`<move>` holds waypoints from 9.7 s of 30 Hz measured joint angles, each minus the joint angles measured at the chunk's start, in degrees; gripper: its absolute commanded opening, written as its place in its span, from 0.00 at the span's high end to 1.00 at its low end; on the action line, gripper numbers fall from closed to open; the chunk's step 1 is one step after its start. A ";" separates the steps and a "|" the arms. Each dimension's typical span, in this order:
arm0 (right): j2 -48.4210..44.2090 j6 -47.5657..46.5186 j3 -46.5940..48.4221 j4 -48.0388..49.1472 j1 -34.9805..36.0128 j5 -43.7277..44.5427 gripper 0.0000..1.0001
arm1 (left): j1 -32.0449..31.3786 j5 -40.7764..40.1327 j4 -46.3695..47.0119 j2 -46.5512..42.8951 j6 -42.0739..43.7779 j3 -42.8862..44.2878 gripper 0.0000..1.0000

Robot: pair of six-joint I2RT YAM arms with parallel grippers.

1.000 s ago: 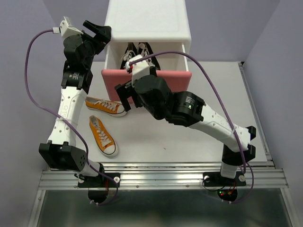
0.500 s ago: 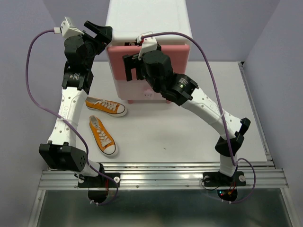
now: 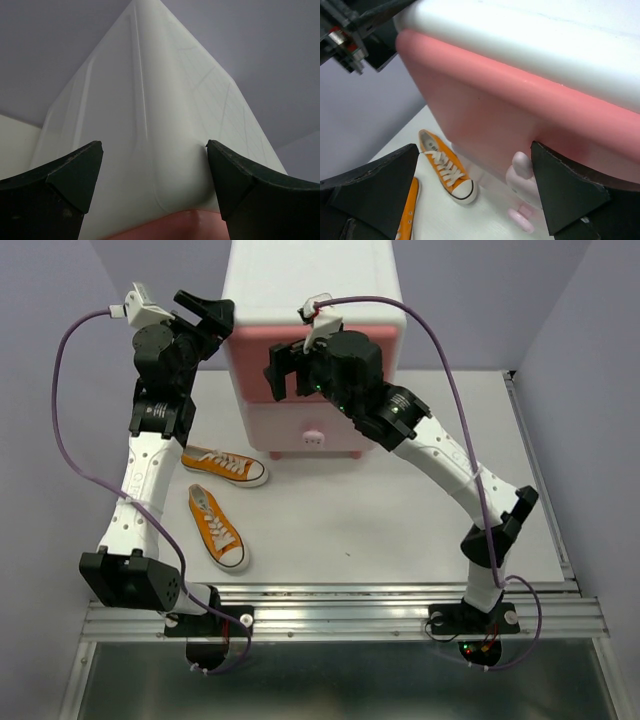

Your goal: Place and organize the shoes in the shoe cabinet

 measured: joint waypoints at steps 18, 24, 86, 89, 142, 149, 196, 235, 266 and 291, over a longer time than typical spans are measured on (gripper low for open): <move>-30.38 7.41 -46.21 9.25 -1.68 -10.05 0.00 | 0.09 0.46 -0.09 0.33 0.63 0.35 0.06; -24.06 14.23 -58.12 11.10 2.16 6.80 0.00 | 0.11 1.51 -0.90 1.01 1.84 1.51 0.06; -16.94 68.41 -58.55 -15.54 37.07 27.32 0.00 | -2.89 -5.51 5.81 0.09 -1.99 -3.91 0.06; -16.96 65.79 -56.41 -15.80 38.16 24.20 0.00 | -2.89 -5.51 4.76 0.26 -1.95 -3.19 0.06; -35.30 40.89 -43.06 -19.04 -17.81 14.16 0.00 | 13.88 -2.73 -35.87 -5.22 -2.27 4.26 0.01; -33.92 39.17 -42.12 -20.57 -20.06 12.44 0.00 | 15.12 -3.10 -44.68 -19.50 -3.19 -17.77 0.01; -31.21 31.43 -35.41 -23.23 -21.18 7.52 0.00 | 15.15 -9.46 -51.74 -19.78 9.79 -23.56 1.00; -34.95 32.13 -39.91 -23.87 -21.18 7.56 0.00 | -21.55 -9.38 -42.01 -25.46 -4.33 -14.01 1.00; -35.93 33.11 -41.00 -28.57 -21.18 7.48 0.00 | -25.11 -6.49 -30.32 -14.69 3.39 -29.29 1.00; -38.77 34.73 -41.64 -30.95 -21.18 8.55 0.00 | -25.70 -7.21 -28.48 -5.53 2.36 -23.89 0.03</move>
